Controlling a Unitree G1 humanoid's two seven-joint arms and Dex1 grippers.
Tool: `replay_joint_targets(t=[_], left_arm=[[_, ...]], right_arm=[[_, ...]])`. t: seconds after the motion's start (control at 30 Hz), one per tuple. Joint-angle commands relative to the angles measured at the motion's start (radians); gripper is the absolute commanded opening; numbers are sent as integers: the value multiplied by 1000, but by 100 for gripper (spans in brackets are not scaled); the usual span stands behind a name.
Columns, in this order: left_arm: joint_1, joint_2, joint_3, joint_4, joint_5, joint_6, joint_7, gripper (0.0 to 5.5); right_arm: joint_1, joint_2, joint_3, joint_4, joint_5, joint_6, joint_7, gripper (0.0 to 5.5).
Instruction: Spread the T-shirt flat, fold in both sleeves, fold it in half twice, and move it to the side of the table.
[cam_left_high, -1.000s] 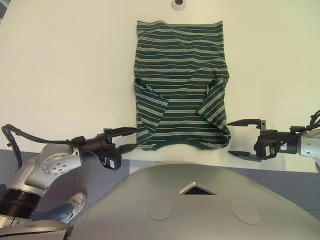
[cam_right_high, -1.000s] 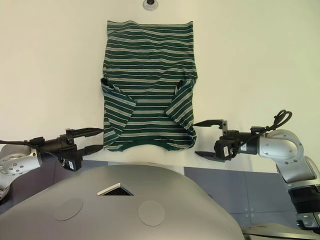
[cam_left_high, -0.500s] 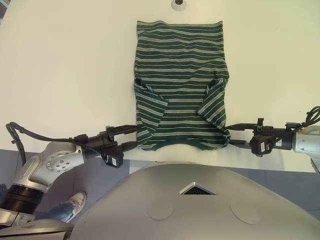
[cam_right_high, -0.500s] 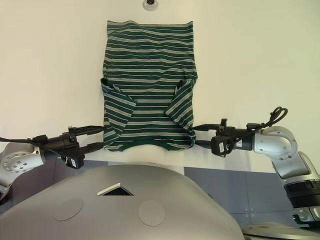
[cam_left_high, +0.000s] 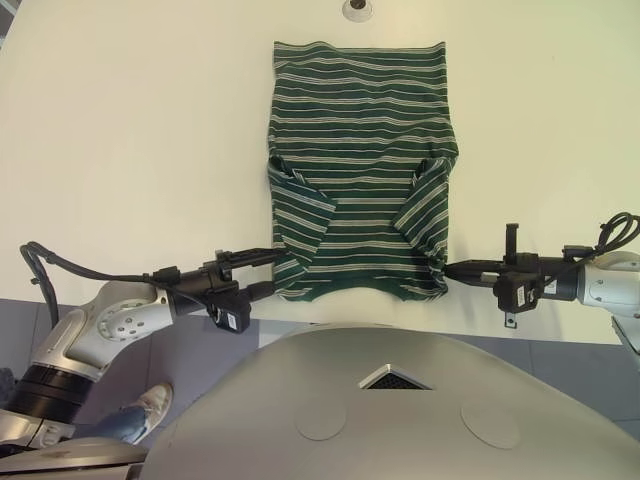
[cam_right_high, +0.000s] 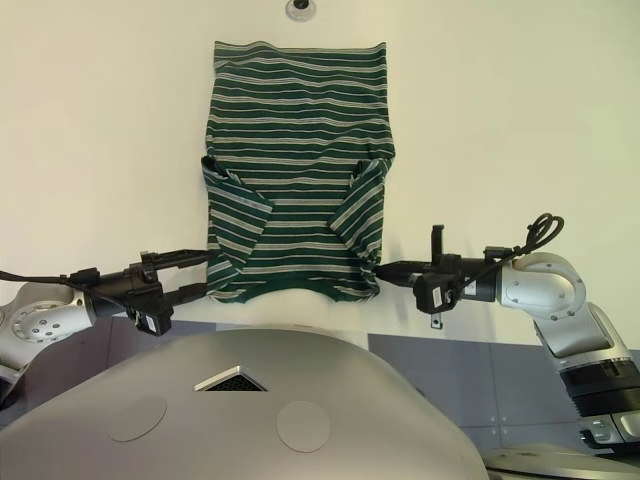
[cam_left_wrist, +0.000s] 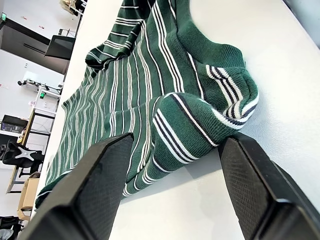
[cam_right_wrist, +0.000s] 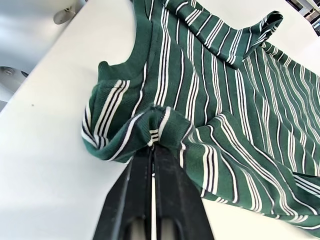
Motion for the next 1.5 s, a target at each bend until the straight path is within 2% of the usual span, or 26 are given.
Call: replay_joint_targets(t=[0.03, 0.17, 0.27, 0.33, 0.63, 0.87, 1.27, 1.5], left_arm=[[8, 9, -21, 17, 29, 13, -23, 269], [6, 12, -24, 14, 25, 11, -22, 203], [2, 7, -24, 10, 26, 14, -20, 157], [0, 7, -24, 9, 27, 15, -18, 157], [-11, 23, -46, 10, 15, 10, -44, 6], [-21, 12, -51, 17, 14, 5, -43, 2], [-19, 7, -49, 22, 17, 4, -29, 2], [-17, 6, -50, 17, 17, 6, -26, 2]], right_arm=[[-11, 3, -9, -2, 14, 7, -8, 0], [-5, -3, -21, 1, 17, 33, -13, 0], [-9, -13, -30, 24, -9, 56, -14, 58], [-7, -24, -34, 41, -35, 56, -14, 90], [12, -56, -47, 74, -57, 34, 3, 251], [29, -55, 6, 41, -53, -6, 20, 254], [-75, 35, 48, 45, -107, 19, -62, 254], [-75, 39, 85, 34, -113, 17, -56, 254]])
